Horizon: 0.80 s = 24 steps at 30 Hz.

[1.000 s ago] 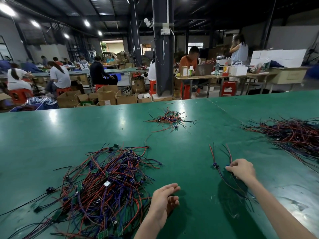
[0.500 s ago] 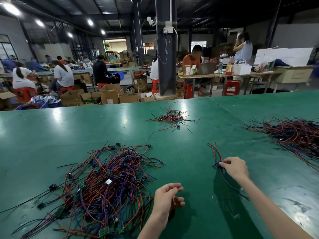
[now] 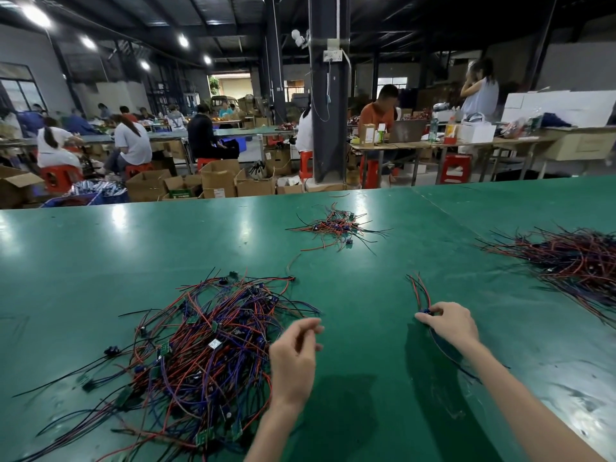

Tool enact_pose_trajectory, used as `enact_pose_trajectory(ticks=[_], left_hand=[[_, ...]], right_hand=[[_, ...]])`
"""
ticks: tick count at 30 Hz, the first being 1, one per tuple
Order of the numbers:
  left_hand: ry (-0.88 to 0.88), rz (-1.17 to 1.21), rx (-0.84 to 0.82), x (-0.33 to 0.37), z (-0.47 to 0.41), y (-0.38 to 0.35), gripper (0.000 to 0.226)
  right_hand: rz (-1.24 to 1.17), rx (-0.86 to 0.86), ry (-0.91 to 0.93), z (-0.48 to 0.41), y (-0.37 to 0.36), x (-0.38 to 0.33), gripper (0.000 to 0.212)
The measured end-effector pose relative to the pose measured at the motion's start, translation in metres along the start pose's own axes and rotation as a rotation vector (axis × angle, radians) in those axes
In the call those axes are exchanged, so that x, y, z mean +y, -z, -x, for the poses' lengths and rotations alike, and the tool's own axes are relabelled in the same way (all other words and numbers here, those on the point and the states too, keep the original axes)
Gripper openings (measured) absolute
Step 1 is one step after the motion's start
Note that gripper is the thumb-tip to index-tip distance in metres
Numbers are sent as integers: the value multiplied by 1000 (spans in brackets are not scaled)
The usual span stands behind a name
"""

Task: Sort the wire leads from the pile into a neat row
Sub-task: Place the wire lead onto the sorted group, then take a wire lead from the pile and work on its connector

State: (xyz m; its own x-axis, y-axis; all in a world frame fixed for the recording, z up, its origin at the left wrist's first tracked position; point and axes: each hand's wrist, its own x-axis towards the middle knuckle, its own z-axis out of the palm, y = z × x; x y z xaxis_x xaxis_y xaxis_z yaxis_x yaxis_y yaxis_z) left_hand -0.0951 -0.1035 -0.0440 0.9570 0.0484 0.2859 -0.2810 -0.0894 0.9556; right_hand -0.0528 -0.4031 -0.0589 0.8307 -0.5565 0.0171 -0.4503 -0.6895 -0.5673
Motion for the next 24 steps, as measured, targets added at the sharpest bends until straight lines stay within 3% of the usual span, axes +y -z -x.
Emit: enact_pose_trajectory(ticks=[3, 6, 9, 12, 17, 19, 24], left_hand=[[-115, -265, 184, 3, -29, 34, 26], [-163, -707, 269, -4, -61, 69, 23], [-95, -995, 180, -16, -80, 88, 23], [14, -1174, 24, -23, -92, 93, 24], [32, -1293, -43, -20, -104, 92, 20], [-53, -1262, 24, -17, -105, 93, 17], [-350, -928, 283, 23, -100, 82, 18]], right_hand=[[18, -41, 21, 3, 10, -5, 52], [-75, 76, 123, 22, 16, -16, 42], [-274, 132, 297, 61, 7, -30, 24], [-381, 100, 429, 96, -15, -44, 18], [-579, -162, 371, 120, -56, -54, 23], [-655, -203, 288, 118, -63, -55, 24], [-722, -168, 140, 112, -65, -57, 26]])
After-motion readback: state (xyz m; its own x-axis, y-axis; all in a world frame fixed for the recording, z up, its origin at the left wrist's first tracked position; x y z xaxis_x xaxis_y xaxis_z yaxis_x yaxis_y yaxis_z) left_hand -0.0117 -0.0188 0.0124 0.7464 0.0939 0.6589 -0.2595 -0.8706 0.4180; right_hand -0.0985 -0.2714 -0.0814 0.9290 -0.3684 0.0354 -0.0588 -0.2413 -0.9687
